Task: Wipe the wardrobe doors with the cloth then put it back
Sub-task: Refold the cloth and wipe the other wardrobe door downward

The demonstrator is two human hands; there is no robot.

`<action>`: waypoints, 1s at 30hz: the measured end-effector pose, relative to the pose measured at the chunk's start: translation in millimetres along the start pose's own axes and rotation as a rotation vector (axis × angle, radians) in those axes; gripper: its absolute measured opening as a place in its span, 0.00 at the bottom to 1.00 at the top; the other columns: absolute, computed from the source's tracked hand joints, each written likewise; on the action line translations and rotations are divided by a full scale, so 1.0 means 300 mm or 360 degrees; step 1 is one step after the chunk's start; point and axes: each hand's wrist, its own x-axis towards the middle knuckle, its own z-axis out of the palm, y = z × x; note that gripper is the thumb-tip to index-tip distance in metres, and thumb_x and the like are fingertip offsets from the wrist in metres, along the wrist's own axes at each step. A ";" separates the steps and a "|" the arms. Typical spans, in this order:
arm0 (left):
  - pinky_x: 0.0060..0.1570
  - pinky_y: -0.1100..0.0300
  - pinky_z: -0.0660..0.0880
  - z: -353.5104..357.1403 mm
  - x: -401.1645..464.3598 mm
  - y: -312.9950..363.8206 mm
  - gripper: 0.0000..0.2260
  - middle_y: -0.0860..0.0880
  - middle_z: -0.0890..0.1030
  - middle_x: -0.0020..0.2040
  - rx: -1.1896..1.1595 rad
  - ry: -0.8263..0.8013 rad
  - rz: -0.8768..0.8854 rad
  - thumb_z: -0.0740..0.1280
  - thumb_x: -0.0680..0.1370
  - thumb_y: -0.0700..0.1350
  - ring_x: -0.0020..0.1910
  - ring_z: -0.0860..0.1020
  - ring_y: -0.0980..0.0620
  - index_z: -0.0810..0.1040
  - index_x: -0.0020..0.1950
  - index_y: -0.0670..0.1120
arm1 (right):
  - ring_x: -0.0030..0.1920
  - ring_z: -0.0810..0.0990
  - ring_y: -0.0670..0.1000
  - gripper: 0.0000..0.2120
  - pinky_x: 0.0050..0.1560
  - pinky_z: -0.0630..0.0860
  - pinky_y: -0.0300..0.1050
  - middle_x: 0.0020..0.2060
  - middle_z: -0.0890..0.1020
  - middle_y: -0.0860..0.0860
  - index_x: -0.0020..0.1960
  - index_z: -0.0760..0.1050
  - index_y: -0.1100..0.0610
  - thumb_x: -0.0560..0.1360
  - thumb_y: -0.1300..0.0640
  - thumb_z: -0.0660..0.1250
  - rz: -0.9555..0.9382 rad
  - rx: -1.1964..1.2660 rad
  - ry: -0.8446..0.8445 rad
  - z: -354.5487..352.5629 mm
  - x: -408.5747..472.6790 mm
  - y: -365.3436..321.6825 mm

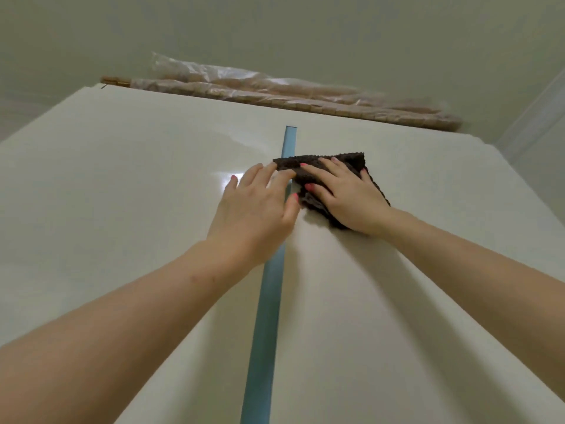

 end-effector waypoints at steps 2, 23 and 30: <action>0.72 0.55 0.51 -0.008 0.009 0.006 0.20 0.51 0.59 0.75 -0.0051 -0.0045 0.0004 0.51 0.81 0.50 0.74 0.54 0.53 0.60 0.73 0.52 | 0.77 0.46 0.49 0.22 0.73 0.45 0.64 0.77 0.53 0.48 0.76 0.53 0.41 0.83 0.44 0.47 0.0073 -0.0019 -0.0024 -0.019 0.099 0.049; 0.73 0.56 0.45 0.080 -0.037 0.246 0.21 0.55 0.53 0.77 -0.0080 -0.0200 0.0048 0.49 0.80 0.55 0.75 0.47 0.57 0.55 0.74 0.58 | 0.77 0.46 0.53 0.23 0.73 0.44 0.67 0.78 0.52 0.50 0.77 0.52 0.43 0.83 0.44 0.46 0.0647 0.0033 0.0064 -0.106 -0.015 0.476; 0.73 0.53 0.48 0.106 -0.069 0.269 0.21 0.55 0.55 0.76 -0.0094 -0.0198 -0.0070 0.49 0.80 0.55 0.75 0.49 0.56 0.57 0.73 0.58 | 0.77 0.44 0.50 0.22 0.74 0.41 0.62 0.78 0.51 0.47 0.75 0.54 0.37 0.82 0.45 0.50 0.0187 0.0083 0.0018 -0.079 -0.161 0.345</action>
